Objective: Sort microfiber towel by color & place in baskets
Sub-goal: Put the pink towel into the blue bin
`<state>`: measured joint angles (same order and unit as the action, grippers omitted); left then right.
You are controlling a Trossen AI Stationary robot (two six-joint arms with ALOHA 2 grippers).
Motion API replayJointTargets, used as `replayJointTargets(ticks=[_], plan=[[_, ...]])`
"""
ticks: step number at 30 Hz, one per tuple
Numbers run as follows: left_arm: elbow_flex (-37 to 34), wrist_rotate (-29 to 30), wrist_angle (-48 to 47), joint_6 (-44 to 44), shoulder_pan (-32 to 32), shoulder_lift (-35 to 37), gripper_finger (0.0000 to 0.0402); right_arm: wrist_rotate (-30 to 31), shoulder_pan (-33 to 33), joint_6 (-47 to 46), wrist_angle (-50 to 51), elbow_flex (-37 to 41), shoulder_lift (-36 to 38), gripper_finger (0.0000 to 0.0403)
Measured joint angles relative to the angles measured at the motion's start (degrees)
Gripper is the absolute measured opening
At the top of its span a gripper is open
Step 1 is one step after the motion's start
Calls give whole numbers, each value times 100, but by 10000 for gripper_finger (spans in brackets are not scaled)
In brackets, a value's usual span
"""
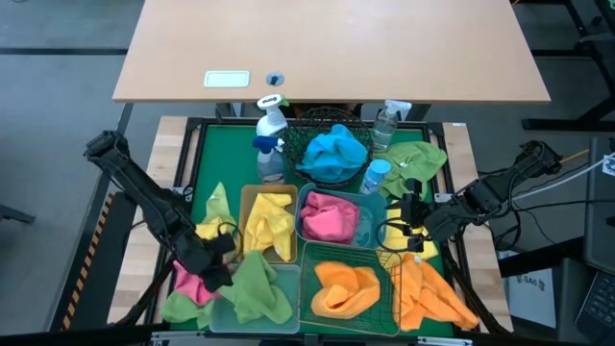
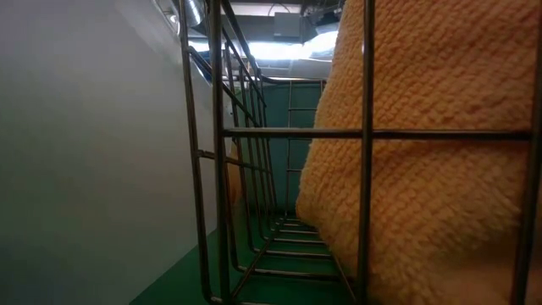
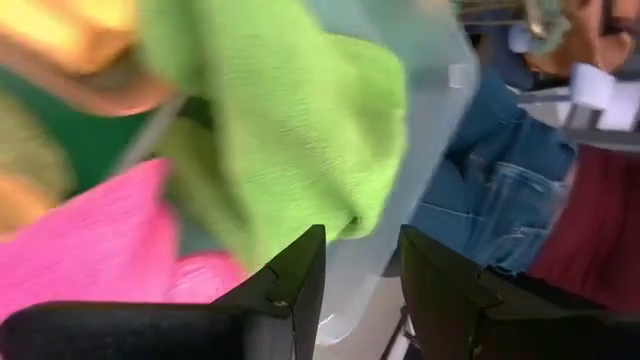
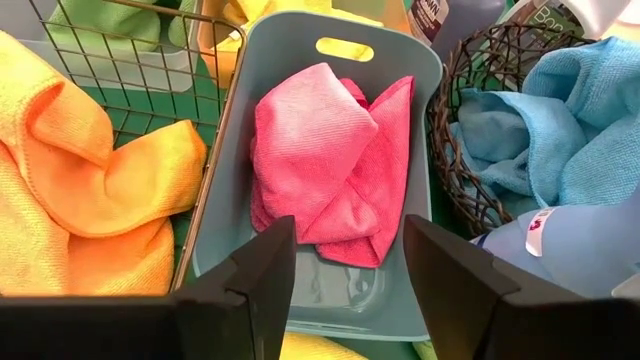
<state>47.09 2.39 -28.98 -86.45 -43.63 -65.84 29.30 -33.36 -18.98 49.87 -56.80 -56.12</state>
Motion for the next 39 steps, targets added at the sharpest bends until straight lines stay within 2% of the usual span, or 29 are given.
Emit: replayJointTargets(ticks=[7, 12, 19, 31, 39], plan=[[0, 263, -1892, -585, 148, 566, 121, 0, 2, 158, 0, 0, 0, 186], [0, 263, -2587, -681, 194, 623, 121, -7, 0, 157, 0, 0, 0, 186], [0, 263, -2542, -503, 190, 482, 122, -189, 1, 153, -2, 0, 0, 186], [0, 189, -2563, -10, 188, 250, 123, -195, 1, 151, -3, 0, 0, 186], [-6, 92, -2561, 8, 139, 96, 124, -195, 0, 140, -4, 0, 0, 186]])
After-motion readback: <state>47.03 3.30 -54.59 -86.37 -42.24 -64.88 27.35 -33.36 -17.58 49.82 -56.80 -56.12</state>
